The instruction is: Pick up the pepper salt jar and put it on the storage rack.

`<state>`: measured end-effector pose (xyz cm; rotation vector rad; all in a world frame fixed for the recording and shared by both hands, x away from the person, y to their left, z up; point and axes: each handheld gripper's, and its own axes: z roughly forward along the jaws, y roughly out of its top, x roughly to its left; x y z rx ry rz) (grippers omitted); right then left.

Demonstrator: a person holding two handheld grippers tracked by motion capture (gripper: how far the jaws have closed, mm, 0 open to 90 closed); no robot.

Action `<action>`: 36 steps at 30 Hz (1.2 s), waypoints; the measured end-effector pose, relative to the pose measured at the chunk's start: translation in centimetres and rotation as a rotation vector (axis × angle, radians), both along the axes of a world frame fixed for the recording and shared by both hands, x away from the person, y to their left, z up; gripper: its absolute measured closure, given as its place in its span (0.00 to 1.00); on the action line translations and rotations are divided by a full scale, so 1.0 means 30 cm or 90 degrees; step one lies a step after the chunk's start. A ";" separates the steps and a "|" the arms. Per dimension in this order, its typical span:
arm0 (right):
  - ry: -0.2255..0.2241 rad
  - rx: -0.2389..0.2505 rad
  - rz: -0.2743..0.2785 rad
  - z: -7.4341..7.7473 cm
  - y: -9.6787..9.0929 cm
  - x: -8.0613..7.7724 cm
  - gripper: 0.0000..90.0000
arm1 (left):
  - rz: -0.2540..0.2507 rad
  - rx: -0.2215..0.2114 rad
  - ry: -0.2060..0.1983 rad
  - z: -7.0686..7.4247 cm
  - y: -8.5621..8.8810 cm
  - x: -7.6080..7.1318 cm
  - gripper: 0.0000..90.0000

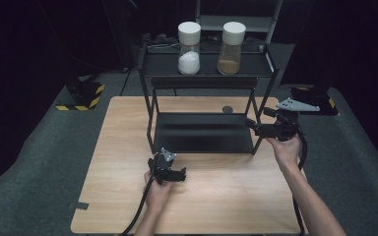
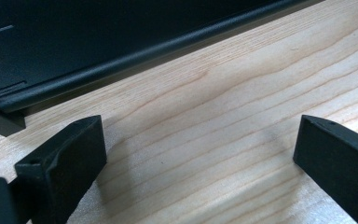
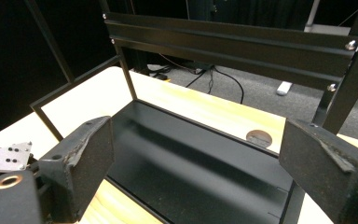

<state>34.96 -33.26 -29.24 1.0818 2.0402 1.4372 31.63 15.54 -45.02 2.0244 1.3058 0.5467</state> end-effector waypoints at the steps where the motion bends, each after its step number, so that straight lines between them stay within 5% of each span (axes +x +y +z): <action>1: 0.002 0.001 0.000 -0.004 0.000 0.001 0.11 | 0.000 0.000 0.000 0.000 0.000 0.000 0.03; 22: 0.029 0.015 0.004 -0.113 0.029 0.008 0.11 | 0.000 0.001 0.000 0.000 0.000 0.000 0.03; 36: 0.040 -0.003 -0.001 -0.169 0.049 -0.004 0.11 | 0.000 0.000 0.000 0.000 -0.001 0.000 0.03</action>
